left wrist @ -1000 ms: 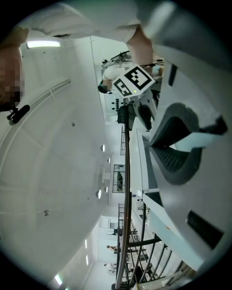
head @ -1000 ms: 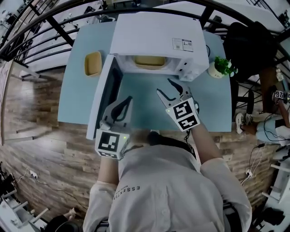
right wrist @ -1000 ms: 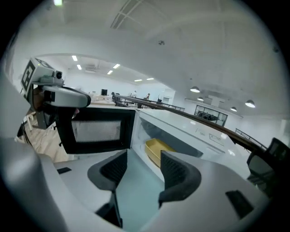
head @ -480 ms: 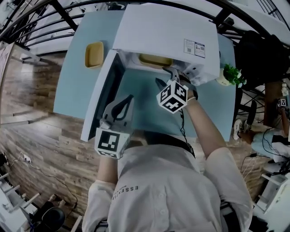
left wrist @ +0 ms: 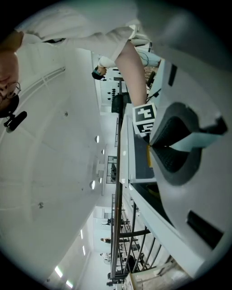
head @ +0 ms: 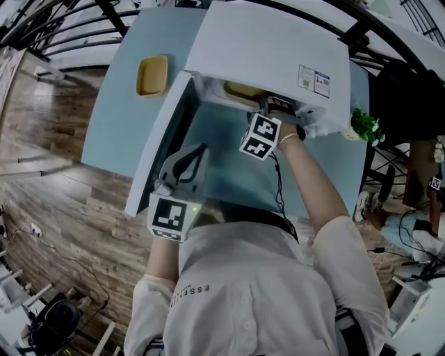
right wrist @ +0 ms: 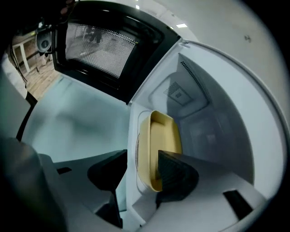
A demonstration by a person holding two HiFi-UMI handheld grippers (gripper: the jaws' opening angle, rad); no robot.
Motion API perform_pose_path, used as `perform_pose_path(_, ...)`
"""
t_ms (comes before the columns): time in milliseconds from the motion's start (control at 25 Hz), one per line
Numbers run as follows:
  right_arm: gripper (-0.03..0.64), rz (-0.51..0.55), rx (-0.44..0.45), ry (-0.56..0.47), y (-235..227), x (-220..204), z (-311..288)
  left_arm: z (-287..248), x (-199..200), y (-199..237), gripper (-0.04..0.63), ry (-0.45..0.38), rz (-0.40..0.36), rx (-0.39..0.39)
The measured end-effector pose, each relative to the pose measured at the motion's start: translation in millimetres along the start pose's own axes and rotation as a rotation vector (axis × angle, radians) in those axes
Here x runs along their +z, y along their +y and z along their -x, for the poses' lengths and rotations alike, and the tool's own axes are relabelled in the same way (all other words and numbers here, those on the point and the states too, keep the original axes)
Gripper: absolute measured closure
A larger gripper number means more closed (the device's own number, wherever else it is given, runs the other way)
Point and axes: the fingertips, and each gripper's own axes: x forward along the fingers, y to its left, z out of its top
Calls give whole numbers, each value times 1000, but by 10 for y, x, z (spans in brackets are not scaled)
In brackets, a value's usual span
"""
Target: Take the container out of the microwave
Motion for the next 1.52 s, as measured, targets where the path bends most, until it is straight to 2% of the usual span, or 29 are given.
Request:
perform_pose_path(80, 399, 29, -5, 11, -27, 19, -68, -5, -24, 15, 594, 9, 3, 2)
perform_pose_path(240, 483, 45, -31, 16, -119, 55, -171, -15, -25, 41, 594, 9, 3, 6)
perform_pose_path(400, 502, 50, -1, 35, -101, -1, -278, -36, -15, 9, 594, 10, 8, 2)
perform_pose_path(600, 560, 30, 22, 39, -85, -58, -355, -22, -4, 9, 594, 14, 34, 5)
perform_pose_path(800, 582, 13, 47, 34, -57, -63, -362, -22, -4, 59, 594, 7, 17, 4)
perform_pose_path(920, 589, -8, 58, 30, -40, -65, -312, 4, 43, 49, 594, 5, 43, 5)
perform_pose_path(1040, 592, -14, 67, 20, -23, -41, -238, 28, 53, 29, 594, -10, 0, -17)
perform_pose_path(1520, 595, -73, 104, -26, 308, 53, 379, 282, 124, -78, 594, -40, -44, -81)
